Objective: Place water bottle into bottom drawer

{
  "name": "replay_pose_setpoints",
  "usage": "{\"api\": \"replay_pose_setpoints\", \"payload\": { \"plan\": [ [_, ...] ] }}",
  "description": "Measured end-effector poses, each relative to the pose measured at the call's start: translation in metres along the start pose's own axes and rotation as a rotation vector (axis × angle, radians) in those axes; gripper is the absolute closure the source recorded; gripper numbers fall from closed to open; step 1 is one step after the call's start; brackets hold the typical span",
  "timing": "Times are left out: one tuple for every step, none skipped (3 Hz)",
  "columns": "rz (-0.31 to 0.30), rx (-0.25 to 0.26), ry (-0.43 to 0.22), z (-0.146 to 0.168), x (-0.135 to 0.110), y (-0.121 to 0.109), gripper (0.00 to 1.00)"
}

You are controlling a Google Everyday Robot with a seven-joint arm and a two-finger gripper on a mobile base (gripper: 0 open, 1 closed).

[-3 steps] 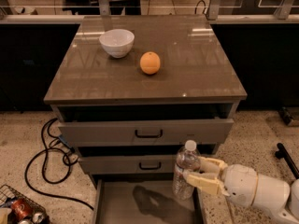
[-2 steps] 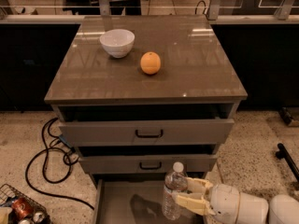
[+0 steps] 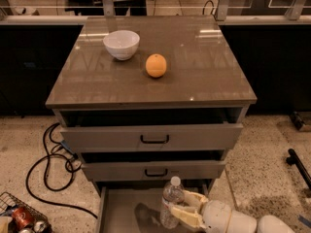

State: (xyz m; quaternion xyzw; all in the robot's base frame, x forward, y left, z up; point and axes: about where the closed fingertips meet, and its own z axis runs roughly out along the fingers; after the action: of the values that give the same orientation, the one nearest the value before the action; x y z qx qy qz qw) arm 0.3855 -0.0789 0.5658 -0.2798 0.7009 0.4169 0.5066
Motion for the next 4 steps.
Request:
{"api": "replay_pose_setpoints", "payload": {
  "plan": [
    [0.004, 0.041, -0.001, 0.002, 0.004, -0.011, 1.00],
    [0.003, 0.033, -0.001, 0.002, 0.003, -0.009, 1.00],
    [-0.005, 0.006, 0.013, 0.020, 0.014, -0.020, 1.00],
    [-0.036, -0.072, 0.059, 0.058, 0.046, -0.037, 1.00]
  ]
}}
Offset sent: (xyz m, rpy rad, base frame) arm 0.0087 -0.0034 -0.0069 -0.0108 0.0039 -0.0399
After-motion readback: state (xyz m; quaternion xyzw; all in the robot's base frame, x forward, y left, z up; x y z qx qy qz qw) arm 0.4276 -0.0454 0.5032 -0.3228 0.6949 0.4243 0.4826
